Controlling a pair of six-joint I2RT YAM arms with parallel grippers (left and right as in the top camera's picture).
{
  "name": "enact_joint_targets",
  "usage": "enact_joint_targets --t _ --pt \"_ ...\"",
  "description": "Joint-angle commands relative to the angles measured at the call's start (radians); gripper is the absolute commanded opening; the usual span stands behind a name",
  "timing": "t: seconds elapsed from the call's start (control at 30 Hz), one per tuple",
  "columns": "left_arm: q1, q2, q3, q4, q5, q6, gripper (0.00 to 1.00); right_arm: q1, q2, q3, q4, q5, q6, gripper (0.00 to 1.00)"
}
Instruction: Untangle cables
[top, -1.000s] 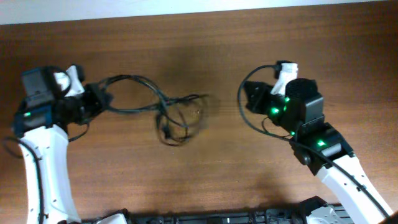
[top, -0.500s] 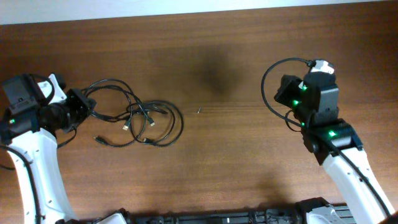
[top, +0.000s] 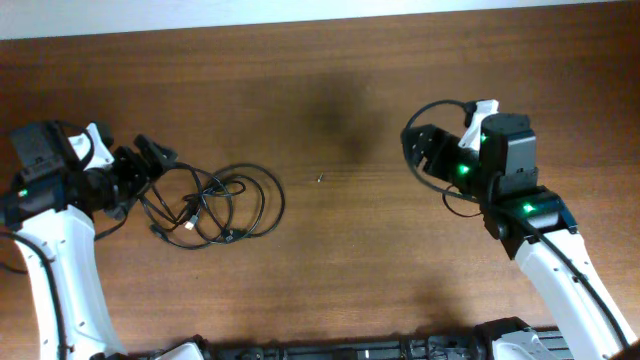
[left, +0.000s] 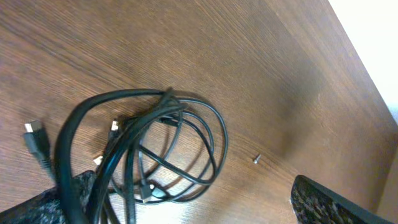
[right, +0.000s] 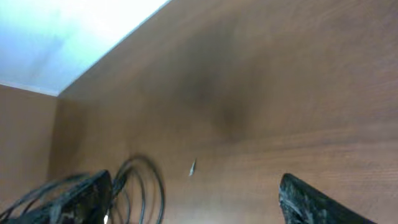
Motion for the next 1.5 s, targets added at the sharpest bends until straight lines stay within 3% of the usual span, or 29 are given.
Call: enact_joint_targets --t 0.0,0.17,0.27,0.3,0.53,0.6,0.7,0.83,0.9,0.97,1.07,1.2,1.27,1.33,1.37,1.4,1.47 --pt "-0.066 -0.019 0.003 0.008 0.011 0.004 0.99 -0.001 0.006 0.013 -0.076 -0.08 -0.007 0.89" --pt "-0.2 -0.019 0.003 0.085 0.037 0.005 1.0 0.004 0.051 0.013 -0.134 -0.099 -0.007 0.89" --pt "-0.314 -0.019 0.003 0.188 0.125 0.027 0.84 0.024 0.081 0.013 -0.132 -0.098 -0.007 0.89" --pt "-0.365 -0.019 0.003 0.237 0.165 0.063 0.84 0.031 0.088 0.013 -0.132 -0.098 -0.007 0.89" --pt "-0.651 -0.019 0.003 0.576 0.266 0.092 0.95 0.042 0.102 0.013 -0.132 -0.088 -0.01 0.89" --pt "-0.664 -0.019 0.003 0.62 0.264 0.092 1.0 0.043 0.102 0.013 -0.137 -0.093 -0.011 0.89" --pt "-0.618 -0.031 0.013 0.632 0.259 0.114 0.99 0.043 0.102 0.013 -0.174 -0.106 -0.016 0.89" --pt "-0.451 -0.128 0.018 0.596 0.244 0.109 1.0 0.043 0.103 0.013 -0.195 -0.106 -0.019 0.89" --pt "-0.385 -0.187 0.018 0.487 0.12 0.077 0.94 0.043 0.103 0.013 -0.195 -0.094 -0.018 0.9" --pt "-0.34 -0.238 0.018 0.314 -0.08 -0.034 0.94 0.043 0.103 0.013 -0.195 -0.087 -0.018 0.91" --pt "-0.32 -0.257 0.018 0.138 -0.226 -0.132 0.99 0.043 0.103 0.013 -0.191 -0.087 -0.018 0.92" --pt "-0.321 -0.233 0.018 0.017 -0.21 -0.126 0.99 0.043 0.103 0.013 -0.192 -0.087 -0.019 0.92" --pt "-0.321 -0.22 0.018 -0.021 -0.215 -0.066 0.99 0.043 0.103 0.013 -0.191 -0.087 -0.018 0.93" --pt "-0.321 -0.206 0.018 -0.036 -0.261 -0.105 0.88 0.043 0.108 0.013 -0.192 -0.087 -0.019 0.93" --pt "-0.32 -0.183 0.018 -0.05 -0.273 -0.257 0.84 0.043 0.116 0.013 -0.192 -0.087 -0.019 0.93" --pt "-0.32 -0.168 0.017 -0.056 -0.272 -0.319 0.69 0.043 0.12 0.013 -0.192 -0.087 -0.019 0.93" --pt "-0.321 -0.114 0.016 -0.073 -0.269 -0.424 0.61 0.043 0.138 0.013 -0.192 -0.087 -0.018 0.93"
